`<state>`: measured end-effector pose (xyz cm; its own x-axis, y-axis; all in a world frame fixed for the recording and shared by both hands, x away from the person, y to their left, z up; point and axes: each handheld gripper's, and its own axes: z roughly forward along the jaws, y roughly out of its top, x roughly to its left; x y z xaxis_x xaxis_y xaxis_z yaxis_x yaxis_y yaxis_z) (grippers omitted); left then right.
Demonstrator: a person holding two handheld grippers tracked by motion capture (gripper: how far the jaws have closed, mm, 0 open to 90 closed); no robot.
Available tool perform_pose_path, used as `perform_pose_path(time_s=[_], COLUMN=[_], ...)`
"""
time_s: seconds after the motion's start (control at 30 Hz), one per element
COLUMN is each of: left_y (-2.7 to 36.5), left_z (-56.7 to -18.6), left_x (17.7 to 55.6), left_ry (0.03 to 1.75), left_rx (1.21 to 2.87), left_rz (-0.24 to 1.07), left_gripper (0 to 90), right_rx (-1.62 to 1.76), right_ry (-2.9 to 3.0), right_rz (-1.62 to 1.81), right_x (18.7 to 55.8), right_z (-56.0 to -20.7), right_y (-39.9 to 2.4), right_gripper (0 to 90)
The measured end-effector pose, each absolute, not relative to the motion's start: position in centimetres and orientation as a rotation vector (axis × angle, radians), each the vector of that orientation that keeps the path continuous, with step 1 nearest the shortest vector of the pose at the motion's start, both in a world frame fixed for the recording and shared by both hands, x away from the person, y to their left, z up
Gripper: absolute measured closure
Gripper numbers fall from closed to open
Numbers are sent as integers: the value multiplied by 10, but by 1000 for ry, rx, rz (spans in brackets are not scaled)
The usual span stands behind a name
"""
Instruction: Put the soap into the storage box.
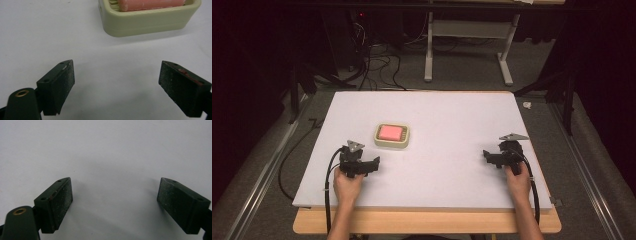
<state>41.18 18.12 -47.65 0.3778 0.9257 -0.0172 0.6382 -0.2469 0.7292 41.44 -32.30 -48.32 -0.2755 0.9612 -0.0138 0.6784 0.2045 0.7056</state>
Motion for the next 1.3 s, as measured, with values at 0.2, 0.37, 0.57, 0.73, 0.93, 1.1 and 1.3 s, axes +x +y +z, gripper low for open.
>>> perform_pose_path(time_s=[0.2, 0.37, 0.57, 0.73, 0.93, 1.1, 1.3], left_y=[179, 178, 176, 174, 174, 175, 175], left_z=[-480, -482, -485, -486, -487, -487, -488], left_x=[414, 416, 418, 419, 419, 420, 420], left_ry=[1352, 1356, 1356, 1356, 1360, 1363, 1363], left_rx=[1984, 1981, 1999, 1999, 1992, 1992, 1991], left_rz=[573, 576, 580, 582, 573, 563, 558], left_gripper=[142, 142, 142, 141, 140, 136, 133], right_rx=[1521, 1521, 1521, 1521, 1520, 1520, 1521], right_ry=[2030, 2030, 2030, 2030, 2030, 2030, 2030], right_rz=[826, 826, 826, 826, 824, 825, 826], right_x=[414, 414, 414, 414, 414, 414, 414], right_z=[-483, -483, -483, -483, -483, -483, -483], right_y=[-323, -323, -323, -323, -323, -323, -323], right_gripper=[136, 136, 136, 136, 136, 136, 136])
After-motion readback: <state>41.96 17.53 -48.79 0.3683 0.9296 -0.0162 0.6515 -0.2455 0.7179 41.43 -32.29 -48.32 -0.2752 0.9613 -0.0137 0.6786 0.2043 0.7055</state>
